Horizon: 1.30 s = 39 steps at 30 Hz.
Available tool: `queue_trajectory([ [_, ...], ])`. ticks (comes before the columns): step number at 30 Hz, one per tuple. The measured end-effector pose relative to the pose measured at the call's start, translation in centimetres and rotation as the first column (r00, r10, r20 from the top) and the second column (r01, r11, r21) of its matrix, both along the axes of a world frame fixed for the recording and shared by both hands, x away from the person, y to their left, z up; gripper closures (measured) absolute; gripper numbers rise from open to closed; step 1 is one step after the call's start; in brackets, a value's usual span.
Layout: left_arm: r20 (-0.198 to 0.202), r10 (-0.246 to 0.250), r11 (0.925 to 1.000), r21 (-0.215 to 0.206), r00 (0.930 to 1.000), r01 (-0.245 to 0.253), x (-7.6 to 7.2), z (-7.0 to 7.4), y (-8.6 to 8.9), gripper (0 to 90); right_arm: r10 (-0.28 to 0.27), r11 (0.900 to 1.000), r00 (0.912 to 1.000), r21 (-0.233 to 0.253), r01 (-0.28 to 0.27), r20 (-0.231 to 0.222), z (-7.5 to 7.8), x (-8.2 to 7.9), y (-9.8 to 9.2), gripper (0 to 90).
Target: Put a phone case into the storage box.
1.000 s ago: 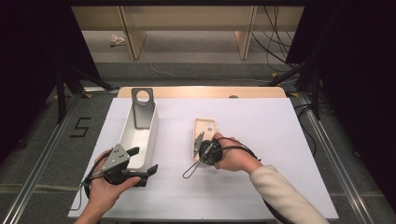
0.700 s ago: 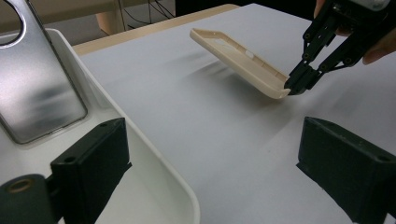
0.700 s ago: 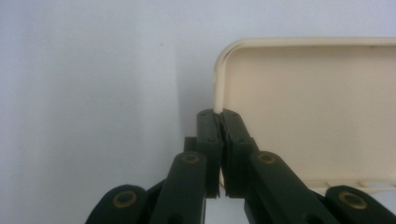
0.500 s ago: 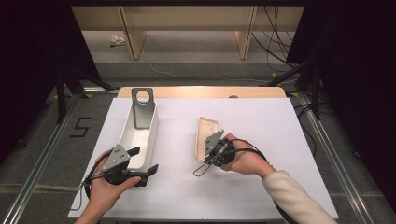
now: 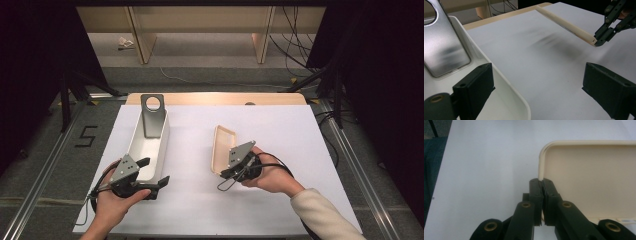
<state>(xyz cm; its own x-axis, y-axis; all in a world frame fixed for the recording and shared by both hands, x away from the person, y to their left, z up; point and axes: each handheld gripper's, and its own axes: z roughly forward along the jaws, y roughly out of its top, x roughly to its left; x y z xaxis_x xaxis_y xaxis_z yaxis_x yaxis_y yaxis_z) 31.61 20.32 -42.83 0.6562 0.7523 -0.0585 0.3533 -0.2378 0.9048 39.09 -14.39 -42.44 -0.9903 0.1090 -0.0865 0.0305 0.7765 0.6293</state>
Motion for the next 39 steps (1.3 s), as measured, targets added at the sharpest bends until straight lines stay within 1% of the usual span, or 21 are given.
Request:
queue_trajectory([
  [4,-0.001,-0.002,1.0000,0.001,1.0000,0.002,0.0,0.0,-0.1,9.6,-0.003,1.000,1.0000,0.029,0.004,-0.006,0.1,-0.5,-0.6,88.1],
  [7,-0.002,-0.002,1.0000,0.002,1.0000,0.002,0.1,0.1,-0.2,9.8,-0.002,0.999,0.9999,0.044,0.003,-0.016,0.1,-0.8,-1.0,88.2],
  [15,-0.003,-0.005,1.0000,0.003,1.0000,0.005,0.2,0.1,-0.4,10.3,-0.004,0.997,0.9998,0.077,0.006,-0.017,0.0,-1.6,-1.9,88.2],
  [21,-0.007,-0.011,0.9999,-0.001,0.9999,0.011,0.3,0.2,-0.6,10.8,0.002,0.997,0.9999,0.083,-0.001,-0.014,0.2,-2.2,-2.2,88.1],
  [24,-0.010,-0.013,0.9999,-0.004,0.9999,0.013,0.5,0.4,-0.8,11.7,0.007,0.995,0.9999,0.096,-0.006,-0.014,0.2,-2.5,-2.2,88.1],
  [26,-0.015,-0.008,1.0000,-0.002,0.9998,0.008,0.6,0.5,-1.1,12.8,0.014,0.996,0.9998,0.092,-0.013,-0.012,0.2,-2.7,-2.1,88.2],
  [28,-0.021,-0.013,0.9999,-0.008,0.9997,0.013,0.9,0.7,-1.3,13.5,0.019,0.995,0.9997,0.096,-0.018,-0.012,0.2,-2.9,-2.0,88.2],
  [30,-0.035,-0.024,0.9997,-0.005,0.9991,0.024,1.1,0.9,-1.7,13.8,0.023,0.995,0.9997,0.094,-0.021,-0.012,0.2,-3.0,-2.0,88.1],
  [32,-0.040,-0.023,0.9997,-0.002,0.9989,0.023,1.3,1.1,-2.1,14.2,0.027,0.995,0.9996,0.095,-0.026,-0.009,0.2,-3.2,-1.9,88.1],
  [34,-0.040,-0.029,0.9995,-0.011,0.9988,0.029,1.6,1.3,-2.4,14.4,0.030,0.995,0.9995,0.096,-0.030,-0.007,0.2,-3.3,-1.8,88.1],
  [39,-0.036,-0.040,0.9991,-0.015,0.9985,0.040,2.3,1.9,-3.3,14.7,0.041,0.994,0.9992,0.100,-0.040,-0.002,0.2,-3.6,-1.7,88.2],
])
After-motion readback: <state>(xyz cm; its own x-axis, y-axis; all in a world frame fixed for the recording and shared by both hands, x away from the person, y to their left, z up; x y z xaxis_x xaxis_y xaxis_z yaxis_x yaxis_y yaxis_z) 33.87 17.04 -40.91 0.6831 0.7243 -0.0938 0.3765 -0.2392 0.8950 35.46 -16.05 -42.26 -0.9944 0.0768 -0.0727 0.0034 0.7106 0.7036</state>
